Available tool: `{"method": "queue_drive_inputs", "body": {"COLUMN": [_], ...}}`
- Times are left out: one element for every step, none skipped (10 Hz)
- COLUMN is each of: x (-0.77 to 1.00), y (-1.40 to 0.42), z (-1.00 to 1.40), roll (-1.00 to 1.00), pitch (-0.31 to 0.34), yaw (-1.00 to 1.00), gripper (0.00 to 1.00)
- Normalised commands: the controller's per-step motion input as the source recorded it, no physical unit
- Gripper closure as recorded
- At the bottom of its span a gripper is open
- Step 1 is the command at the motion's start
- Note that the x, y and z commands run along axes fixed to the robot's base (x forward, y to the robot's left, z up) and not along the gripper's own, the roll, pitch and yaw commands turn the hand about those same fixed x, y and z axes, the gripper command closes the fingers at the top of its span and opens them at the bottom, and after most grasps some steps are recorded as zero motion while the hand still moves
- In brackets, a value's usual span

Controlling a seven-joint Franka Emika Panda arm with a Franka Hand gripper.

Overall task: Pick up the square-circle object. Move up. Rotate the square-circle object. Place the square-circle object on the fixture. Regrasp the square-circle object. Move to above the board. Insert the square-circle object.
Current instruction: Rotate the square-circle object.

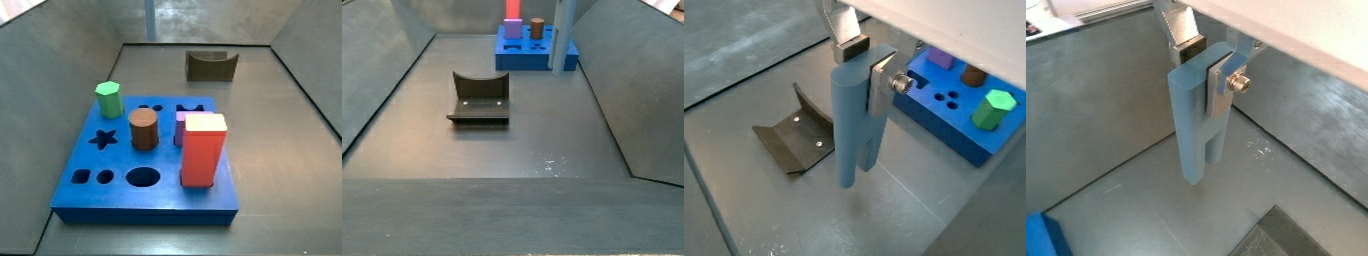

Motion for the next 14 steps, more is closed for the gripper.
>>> {"method": "queue_drive_inputs", "body": {"x": [0.00, 0.01, 0.03, 0.02, 0.01, 0.01, 0.02, 0.02, 0.01, 0.01, 0.00, 0.00, -0.01, -0.01], "y": [0.00, 0.00, 0.01, 0.01, 0.02, 0.03, 0.04, 0.04, 0.04, 0.04, 0.03, 0.03, 0.02, 0.02], "z": [-1.00, -1.00, -1.00, -1.00, -1.00, -1.00, -0.91, -0.73, -0.50, -0.34, -0.30, -0.30, -0.30, -0.30], "roll": [-0.17, -0.17, -0.15, -0.14, -0.13, -0.11, -0.10, -0.09, -0.07, -0.06, -0.06, -0.06, -0.06, -0.06], "pitch": [0.080, 0.069, 0.024, -0.004, -0.028, -0.044, -0.046, -0.040, -0.039, -0.044, -0.031, -0.031, -0.026, -0.025], "yaw": [-0.20, -0.16, -0.11, -0.08, -0.07, -0.06, -0.06, -0.06, -0.06, -0.06, -0.06, -0.06, -0.05, -0.05], "gripper": [1.00, 1.00, 1.00, 1.00, 1.00, 1.00, 1.00, 1.00, 1.00, 1.00, 1.00, 1.00, 1.00, 1.00]}}
